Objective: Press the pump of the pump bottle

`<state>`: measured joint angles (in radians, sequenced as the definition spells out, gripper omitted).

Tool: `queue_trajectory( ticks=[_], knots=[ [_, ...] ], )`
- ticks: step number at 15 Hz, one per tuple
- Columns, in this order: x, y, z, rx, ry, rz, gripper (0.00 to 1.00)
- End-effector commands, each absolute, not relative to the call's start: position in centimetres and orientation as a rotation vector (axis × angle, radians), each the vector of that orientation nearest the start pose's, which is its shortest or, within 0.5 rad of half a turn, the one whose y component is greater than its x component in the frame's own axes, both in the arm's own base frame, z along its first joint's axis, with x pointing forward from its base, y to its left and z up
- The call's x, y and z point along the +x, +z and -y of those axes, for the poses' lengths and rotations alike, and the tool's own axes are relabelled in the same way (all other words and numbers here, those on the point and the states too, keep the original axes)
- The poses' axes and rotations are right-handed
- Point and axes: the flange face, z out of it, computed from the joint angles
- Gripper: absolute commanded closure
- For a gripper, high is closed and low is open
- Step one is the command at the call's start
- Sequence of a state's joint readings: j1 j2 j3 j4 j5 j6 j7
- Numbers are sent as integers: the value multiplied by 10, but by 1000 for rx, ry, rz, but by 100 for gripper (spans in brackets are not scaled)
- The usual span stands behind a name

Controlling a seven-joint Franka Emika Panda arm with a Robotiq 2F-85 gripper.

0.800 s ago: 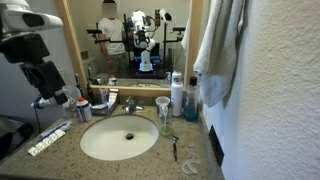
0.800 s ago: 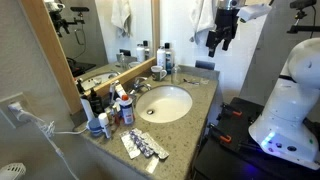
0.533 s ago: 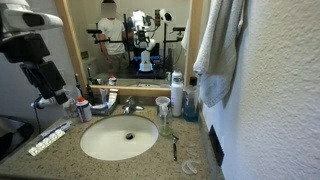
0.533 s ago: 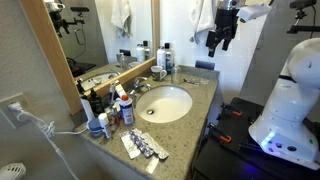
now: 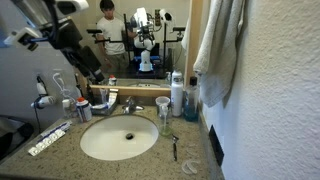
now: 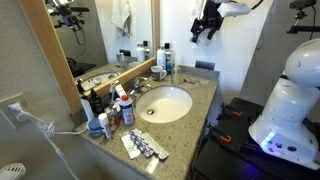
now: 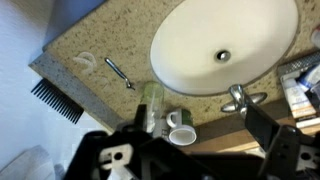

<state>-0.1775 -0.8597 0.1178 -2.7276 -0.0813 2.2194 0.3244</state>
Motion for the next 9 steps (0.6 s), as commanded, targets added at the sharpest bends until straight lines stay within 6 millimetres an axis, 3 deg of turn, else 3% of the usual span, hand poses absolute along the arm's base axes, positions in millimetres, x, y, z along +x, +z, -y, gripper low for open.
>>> queue_trajectory(
  ticks=[1, 9],
  knots=[
    [382, 512, 54, -3070, -710, -800, 0],
    [478, 532, 96, -3001, -813, -1107, 0]
  ],
)
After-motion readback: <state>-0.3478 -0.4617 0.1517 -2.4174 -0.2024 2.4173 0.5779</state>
